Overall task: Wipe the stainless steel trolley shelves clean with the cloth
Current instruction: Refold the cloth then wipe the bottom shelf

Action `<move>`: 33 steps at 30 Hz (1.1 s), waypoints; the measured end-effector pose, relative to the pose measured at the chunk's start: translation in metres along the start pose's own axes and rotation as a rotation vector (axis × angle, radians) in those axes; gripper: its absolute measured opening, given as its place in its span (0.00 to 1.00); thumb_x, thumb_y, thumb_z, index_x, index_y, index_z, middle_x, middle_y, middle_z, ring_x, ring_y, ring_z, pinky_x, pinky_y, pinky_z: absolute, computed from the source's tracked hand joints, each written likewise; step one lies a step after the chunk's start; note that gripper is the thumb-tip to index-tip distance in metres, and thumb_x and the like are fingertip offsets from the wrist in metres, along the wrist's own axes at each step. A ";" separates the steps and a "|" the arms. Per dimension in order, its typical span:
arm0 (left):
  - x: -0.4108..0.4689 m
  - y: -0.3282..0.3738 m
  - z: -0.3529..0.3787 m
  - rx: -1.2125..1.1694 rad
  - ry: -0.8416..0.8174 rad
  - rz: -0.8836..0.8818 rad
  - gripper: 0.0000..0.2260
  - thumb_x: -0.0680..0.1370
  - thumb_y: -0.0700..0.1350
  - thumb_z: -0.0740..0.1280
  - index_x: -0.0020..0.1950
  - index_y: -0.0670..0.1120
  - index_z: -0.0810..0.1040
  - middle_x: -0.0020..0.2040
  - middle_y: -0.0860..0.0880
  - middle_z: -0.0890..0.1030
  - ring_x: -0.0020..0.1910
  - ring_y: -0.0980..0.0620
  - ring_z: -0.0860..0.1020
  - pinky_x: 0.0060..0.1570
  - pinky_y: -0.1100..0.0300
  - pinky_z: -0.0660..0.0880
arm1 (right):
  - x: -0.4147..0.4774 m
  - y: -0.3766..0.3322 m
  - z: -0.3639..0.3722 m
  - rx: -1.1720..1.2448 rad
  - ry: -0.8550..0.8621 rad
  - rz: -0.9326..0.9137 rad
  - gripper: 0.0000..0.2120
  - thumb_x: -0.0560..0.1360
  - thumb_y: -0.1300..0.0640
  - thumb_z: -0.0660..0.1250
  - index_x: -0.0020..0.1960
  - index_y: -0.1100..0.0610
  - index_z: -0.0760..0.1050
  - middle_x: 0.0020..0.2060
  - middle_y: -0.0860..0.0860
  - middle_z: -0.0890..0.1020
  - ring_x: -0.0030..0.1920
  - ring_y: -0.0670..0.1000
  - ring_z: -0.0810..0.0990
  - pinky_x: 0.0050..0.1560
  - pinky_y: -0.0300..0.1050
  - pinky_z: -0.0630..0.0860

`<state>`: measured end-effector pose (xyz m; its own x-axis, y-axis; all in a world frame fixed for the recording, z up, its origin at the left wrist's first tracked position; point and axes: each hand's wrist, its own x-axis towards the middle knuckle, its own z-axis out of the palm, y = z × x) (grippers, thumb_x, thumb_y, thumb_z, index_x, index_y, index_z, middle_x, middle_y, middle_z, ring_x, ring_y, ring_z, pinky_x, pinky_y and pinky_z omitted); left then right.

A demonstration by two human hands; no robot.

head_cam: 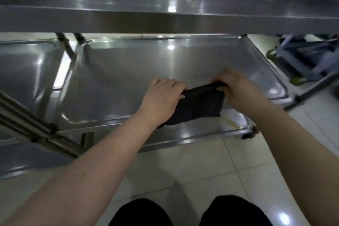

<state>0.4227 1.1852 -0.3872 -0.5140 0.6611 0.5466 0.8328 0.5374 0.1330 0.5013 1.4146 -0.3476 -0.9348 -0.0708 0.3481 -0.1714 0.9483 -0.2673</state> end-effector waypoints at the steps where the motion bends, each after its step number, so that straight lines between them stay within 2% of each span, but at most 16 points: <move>1: 0.000 0.017 0.008 -0.001 0.013 0.019 0.03 0.74 0.44 0.71 0.47 0.48 0.80 0.39 0.48 0.81 0.39 0.43 0.79 0.40 0.55 0.57 | -0.018 0.008 -0.002 -0.026 0.041 0.020 0.13 0.72 0.67 0.59 0.51 0.65 0.80 0.47 0.62 0.79 0.46 0.61 0.77 0.46 0.37 0.64; 3: -0.006 0.047 0.032 -0.046 0.014 0.054 0.03 0.74 0.44 0.71 0.47 0.48 0.81 0.39 0.48 0.80 0.38 0.43 0.78 0.40 0.55 0.57 | -0.059 0.027 0.005 -0.026 0.124 0.076 0.16 0.73 0.64 0.55 0.51 0.65 0.79 0.47 0.62 0.78 0.47 0.61 0.76 0.49 0.46 0.70; 6: -0.022 0.082 0.082 -0.129 0.007 0.100 0.04 0.75 0.40 0.71 0.49 0.46 0.82 0.40 0.48 0.82 0.38 0.44 0.78 0.43 0.55 0.62 | -0.121 0.060 0.034 -0.029 0.208 0.121 0.13 0.72 0.69 0.57 0.50 0.67 0.78 0.46 0.62 0.76 0.47 0.61 0.74 0.49 0.51 0.73; 11: -0.049 0.119 0.183 -0.150 -0.108 0.131 0.08 0.73 0.37 0.73 0.49 0.47 0.82 0.41 0.51 0.83 0.39 0.47 0.79 0.47 0.56 0.63 | -0.200 0.133 0.103 0.004 0.153 0.198 0.09 0.73 0.70 0.63 0.51 0.64 0.78 0.48 0.60 0.78 0.49 0.61 0.76 0.50 0.56 0.75; 15: -0.061 0.138 0.249 -0.293 -0.228 -0.028 0.17 0.72 0.34 0.71 0.57 0.49 0.77 0.44 0.50 0.83 0.44 0.46 0.79 0.53 0.57 0.63 | -0.230 0.176 0.147 0.127 0.181 0.275 0.11 0.71 0.72 0.65 0.50 0.63 0.79 0.48 0.57 0.77 0.49 0.58 0.76 0.49 0.53 0.75; 18: -0.068 0.148 0.287 -0.411 -0.223 -0.168 0.21 0.73 0.36 0.72 0.61 0.52 0.70 0.46 0.52 0.85 0.48 0.50 0.78 0.58 0.58 0.66 | -0.246 0.202 0.177 0.211 0.251 0.320 0.12 0.72 0.72 0.63 0.51 0.64 0.79 0.50 0.55 0.77 0.50 0.54 0.76 0.50 0.46 0.75; 21: -0.070 0.153 0.318 -0.384 -0.202 -0.217 0.18 0.74 0.42 0.69 0.60 0.56 0.69 0.47 0.57 0.84 0.48 0.52 0.81 0.54 0.59 0.64 | -0.257 0.221 0.204 0.252 0.360 0.365 0.13 0.71 0.73 0.62 0.51 0.64 0.80 0.49 0.52 0.75 0.49 0.52 0.76 0.52 0.37 0.72; 25: -0.062 0.161 0.350 -0.404 -0.185 -0.278 0.17 0.75 0.43 0.67 0.59 0.59 0.68 0.46 0.58 0.82 0.48 0.55 0.79 0.53 0.54 0.66 | -0.263 0.243 0.224 0.326 0.413 0.455 0.17 0.70 0.79 0.65 0.52 0.63 0.81 0.50 0.50 0.75 0.50 0.45 0.73 0.53 0.31 0.70; 27: -0.061 0.166 0.365 -0.453 -0.176 -0.313 0.17 0.75 0.43 0.68 0.58 0.59 0.69 0.46 0.58 0.82 0.47 0.55 0.79 0.53 0.53 0.68 | -0.267 0.255 0.224 0.350 0.409 0.474 0.17 0.71 0.77 0.66 0.52 0.59 0.80 0.50 0.47 0.75 0.50 0.43 0.74 0.53 0.33 0.71; 29: -0.059 0.170 0.376 -0.478 -0.169 -0.319 0.14 0.75 0.44 0.68 0.56 0.58 0.69 0.45 0.58 0.81 0.46 0.53 0.79 0.52 0.53 0.71 | -0.266 0.267 0.217 0.383 0.393 0.495 0.19 0.72 0.74 0.66 0.53 0.52 0.78 0.48 0.45 0.76 0.50 0.41 0.74 0.54 0.35 0.72; 31: -0.049 0.174 0.380 -0.452 -0.154 -0.286 0.09 0.76 0.47 0.66 0.53 0.56 0.69 0.46 0.57 0.81 0.45 0.51 0.79 0.49 0.52 0.74 | -0.259 0.280 0.206 0.375 0.391 0.511 0.19 0.71 0.69 0.66 0.54 0.48 0.75 0.49 0.42 0.76 0.50 0.35 0.74 0.55 0.29 0.70; 33: -0.024 0.173 0.385 -0.442 -0.114 -0.332 0.09 0.76 0.46 0.66 0.54 0.56 0.70 0.46 0.58 0.80 0.46 0.52 0.78 0.49 0.55 0.74 | -0.236 0.295 0.203 0.365 0.427 0.541 0.16 0.73 0.68 0.65 0.55 0.50 0.75 0.50 0.43 0.76 0.50 0.34 0.72 0.56 0.22 0.65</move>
<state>0.4998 1.4641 -0.6955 -0.7614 0.5600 0.3267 0.6172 0.4720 0.6295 0.6084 1.6480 -0.6910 -0.7297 0.5680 0.3805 0.1138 0.6497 -0.7516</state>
